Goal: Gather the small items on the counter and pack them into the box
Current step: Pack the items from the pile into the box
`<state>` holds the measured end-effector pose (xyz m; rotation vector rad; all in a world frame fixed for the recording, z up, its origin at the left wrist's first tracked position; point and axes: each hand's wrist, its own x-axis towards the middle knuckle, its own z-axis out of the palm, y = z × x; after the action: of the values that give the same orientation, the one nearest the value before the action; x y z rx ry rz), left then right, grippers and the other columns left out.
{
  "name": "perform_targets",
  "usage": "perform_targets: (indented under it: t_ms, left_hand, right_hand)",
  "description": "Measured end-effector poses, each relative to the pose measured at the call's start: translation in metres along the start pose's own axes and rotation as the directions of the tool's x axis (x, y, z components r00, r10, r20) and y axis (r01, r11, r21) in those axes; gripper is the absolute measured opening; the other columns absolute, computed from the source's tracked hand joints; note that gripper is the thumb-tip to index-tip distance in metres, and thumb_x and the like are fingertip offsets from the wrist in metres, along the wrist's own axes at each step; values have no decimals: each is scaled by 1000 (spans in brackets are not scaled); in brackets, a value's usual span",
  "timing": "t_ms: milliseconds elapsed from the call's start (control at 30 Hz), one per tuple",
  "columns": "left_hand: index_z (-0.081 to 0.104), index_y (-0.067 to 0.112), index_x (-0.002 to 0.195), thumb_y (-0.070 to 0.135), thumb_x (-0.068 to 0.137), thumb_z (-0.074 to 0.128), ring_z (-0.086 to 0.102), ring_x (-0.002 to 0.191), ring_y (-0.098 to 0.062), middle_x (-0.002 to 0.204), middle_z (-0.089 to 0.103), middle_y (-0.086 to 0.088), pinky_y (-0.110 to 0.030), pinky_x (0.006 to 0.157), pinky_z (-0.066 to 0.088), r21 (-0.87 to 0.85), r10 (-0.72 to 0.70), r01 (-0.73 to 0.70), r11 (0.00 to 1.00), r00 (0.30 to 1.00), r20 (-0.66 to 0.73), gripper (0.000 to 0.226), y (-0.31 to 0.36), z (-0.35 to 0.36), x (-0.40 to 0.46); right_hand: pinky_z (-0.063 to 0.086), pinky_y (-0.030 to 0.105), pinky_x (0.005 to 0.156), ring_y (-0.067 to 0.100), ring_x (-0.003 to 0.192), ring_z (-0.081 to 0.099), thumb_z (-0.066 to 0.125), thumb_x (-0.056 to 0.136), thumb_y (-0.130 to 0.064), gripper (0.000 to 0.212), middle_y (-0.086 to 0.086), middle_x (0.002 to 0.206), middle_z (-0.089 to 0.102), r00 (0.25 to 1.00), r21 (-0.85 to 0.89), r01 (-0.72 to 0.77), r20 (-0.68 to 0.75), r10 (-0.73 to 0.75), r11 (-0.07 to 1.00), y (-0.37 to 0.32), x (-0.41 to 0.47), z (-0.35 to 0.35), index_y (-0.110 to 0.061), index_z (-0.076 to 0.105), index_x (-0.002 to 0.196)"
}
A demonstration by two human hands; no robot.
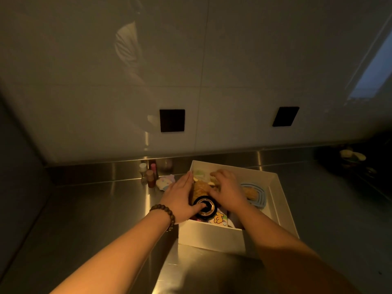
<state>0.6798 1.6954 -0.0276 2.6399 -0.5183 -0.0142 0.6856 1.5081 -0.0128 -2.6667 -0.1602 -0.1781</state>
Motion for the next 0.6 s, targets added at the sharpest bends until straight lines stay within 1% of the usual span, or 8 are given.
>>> perform_targets:
  t_ms: [100,200,300,367,433,533,567,600]
  left_hand:
    - [0,26,149,67,74,55,15,141,-15,157,8,5,-40,115,17,-73,0,-1,997,1000,-19,102,-1,2,-2]
    - [10,28,149,65,75,56,26,137,-14,154,21,5,-37,113,27,-202,13,-25,979,998,-57,94,1,1,-3]
    - [25,30,144,70,76,48,35,131,-12,146,36,6,-27,105,30,-316,-17,-29,948,990,-142,82,-6,-2,-12]
    - [28,28,144,75,74,42,35,131,-11,145,36,7,-28,105,32,-366,-100,28,930,978,-181,85,-24,-7,-20]
    - [31,30,142,71,74,46,37,128,-9,143,37,9,-31,104,37,-385,-175,78,920,959,-224,81,-50,-14,-27]
    - [38,38,132,63,73,56,46,117,-8,126,45,15,-18,87,38,-371,-234,108,922,920,-314,66,-90,-31,-34]
    - [38,34,132,59,74,60,47,117,-12,125,46,11,-19,85,37,-371,-276,146,917,904,-327,67,-103,-35,-34]
    - [37,29,136,55,74,64,44,121,-16,132,45,5,-23,89,38,-373,-330,201,906,887,-323,72,-117,-38,-34]
  right_hand:
    - [21,41,115,20,143,17,60,85,-45,66,0,155,25,1000,59,16,-16,-15,998,-4,-5,-3,-27,35,144]
    - [16,41,116,18,145,9,57,86,-49,69,-4,158,16,999,72,29,-22,-28,997,-12,-11,-7,-30,29,146]
    - [17,39,115,16,145,11,57,87,-47,68,-6,157,17,996,97,87,-10,-86,991,-30,-9,-6,-32,29,146]
    - [18,36,114,16,143,15,59,86,-46,67,-5,156,20,992,133,129,-8,-129,983,-50,0,-2,-33,31,145]
    - [19,32,111,17,141,19,61,85,-45,66,-3,154,23,986,163,164,1,-167,973,-73,12,8,-32,34,144]
    - [22,31,110,17,140,21,62,85,-43,64,-4,152,24,984,197,162,38,-173,967,-108,32,31,-31,36,142]
    - [24,31,109,17,139,22,63,84,-42,65,-4,152,24,985,205,151,52,-165,967,-118,40,40,-30,36,142]
    - [26,32,109,19,138,23,65,83,-41,66,-3,151,25,986,213,136,70,-154,968,-125,48,48,-29,37,141]
